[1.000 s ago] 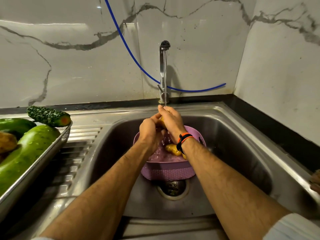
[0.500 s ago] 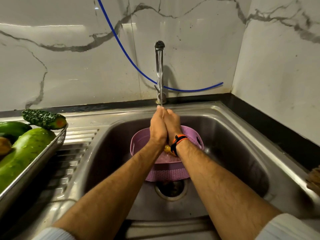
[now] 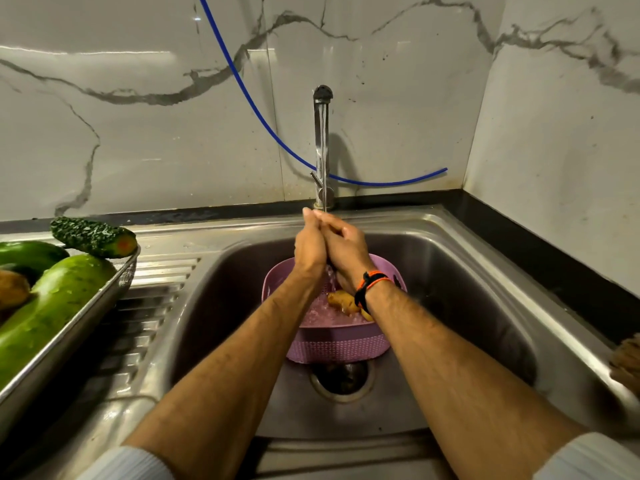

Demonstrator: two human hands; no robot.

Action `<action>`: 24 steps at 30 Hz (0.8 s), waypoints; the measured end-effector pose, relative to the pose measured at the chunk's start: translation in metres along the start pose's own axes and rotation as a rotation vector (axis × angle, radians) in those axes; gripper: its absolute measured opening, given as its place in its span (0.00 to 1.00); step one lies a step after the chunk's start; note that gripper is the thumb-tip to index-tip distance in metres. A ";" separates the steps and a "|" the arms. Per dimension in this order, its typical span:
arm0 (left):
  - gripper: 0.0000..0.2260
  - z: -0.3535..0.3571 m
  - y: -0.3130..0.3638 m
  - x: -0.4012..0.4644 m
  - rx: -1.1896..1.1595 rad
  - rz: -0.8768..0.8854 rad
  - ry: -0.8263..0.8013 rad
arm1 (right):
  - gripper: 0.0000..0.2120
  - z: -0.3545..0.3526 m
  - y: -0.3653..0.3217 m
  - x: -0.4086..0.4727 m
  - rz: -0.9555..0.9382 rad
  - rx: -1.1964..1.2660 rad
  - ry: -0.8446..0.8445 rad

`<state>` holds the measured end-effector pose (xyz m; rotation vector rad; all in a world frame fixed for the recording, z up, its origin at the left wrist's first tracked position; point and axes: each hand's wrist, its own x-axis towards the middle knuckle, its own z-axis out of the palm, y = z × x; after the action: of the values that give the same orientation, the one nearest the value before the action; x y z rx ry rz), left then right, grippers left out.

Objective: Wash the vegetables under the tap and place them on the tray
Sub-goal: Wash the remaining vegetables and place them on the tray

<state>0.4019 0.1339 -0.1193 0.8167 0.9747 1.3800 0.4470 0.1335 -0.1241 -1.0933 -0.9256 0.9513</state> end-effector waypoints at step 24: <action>0.27 -0.015 0.010 -0.002 -0.338 -0.338 -0.218 | 0.13 -0.020 -0.024 -0.005 0.294 0.456 0.137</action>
<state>0.3845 0.1314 -0.1161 0.5075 0.6509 1.0965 0.4679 0.1183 -0.1053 -0.8988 -0.4084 1.2391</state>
